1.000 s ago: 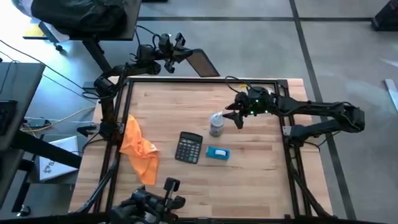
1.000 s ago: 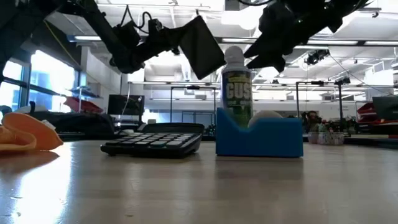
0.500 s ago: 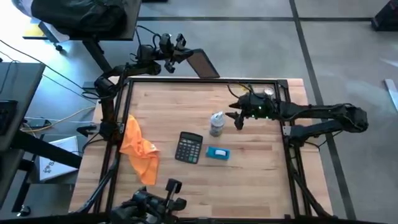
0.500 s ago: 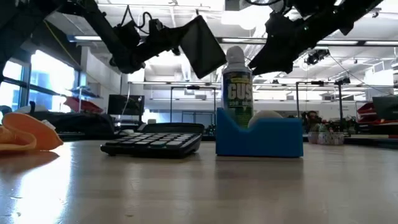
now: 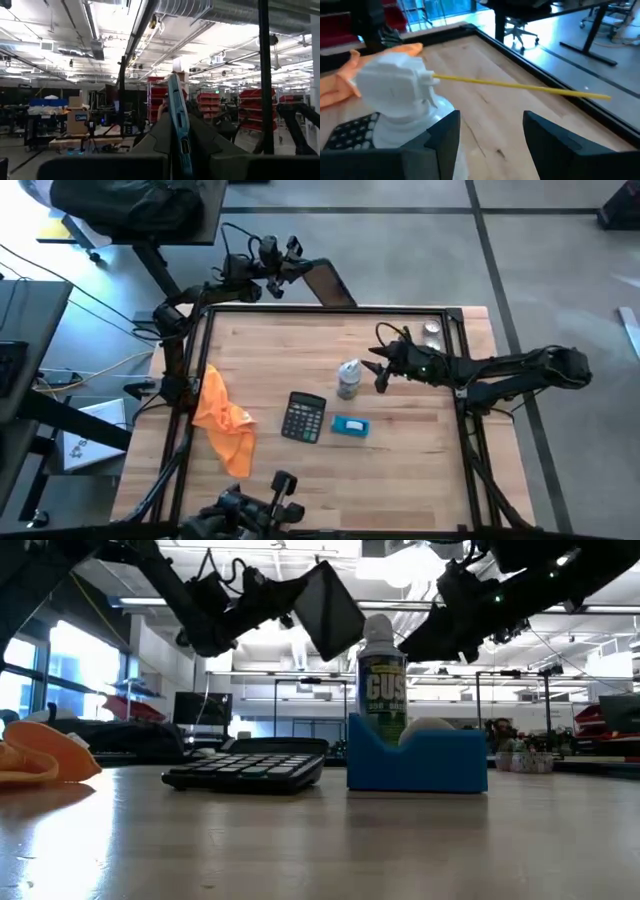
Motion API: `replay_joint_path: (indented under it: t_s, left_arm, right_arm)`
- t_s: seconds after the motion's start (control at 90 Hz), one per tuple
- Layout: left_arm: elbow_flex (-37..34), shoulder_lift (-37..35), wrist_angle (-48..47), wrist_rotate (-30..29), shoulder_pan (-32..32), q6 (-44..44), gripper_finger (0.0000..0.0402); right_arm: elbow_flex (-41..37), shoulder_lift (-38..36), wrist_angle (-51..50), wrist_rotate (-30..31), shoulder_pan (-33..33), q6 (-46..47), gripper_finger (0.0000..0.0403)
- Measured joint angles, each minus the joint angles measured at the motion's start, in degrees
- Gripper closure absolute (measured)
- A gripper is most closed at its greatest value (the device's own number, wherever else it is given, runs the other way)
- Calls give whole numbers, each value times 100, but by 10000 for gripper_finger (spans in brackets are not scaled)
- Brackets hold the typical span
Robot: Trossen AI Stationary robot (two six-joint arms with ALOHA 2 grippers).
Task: Apply microfiber cloth
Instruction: Spray the back of the cellphone with spray bottle
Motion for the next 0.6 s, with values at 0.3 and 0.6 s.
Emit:
replay_joint_path:
  t_s: [0.3,0.6]
  left_arm:
    - [0,-51,-2,-126,-130,-187,392]
    - [0,-592,7,662,-211,432,392]
  right_arm:
    - [-2,295,440,252,11,-106,217]
    - [181,-460,-721,265,269,-139,218]
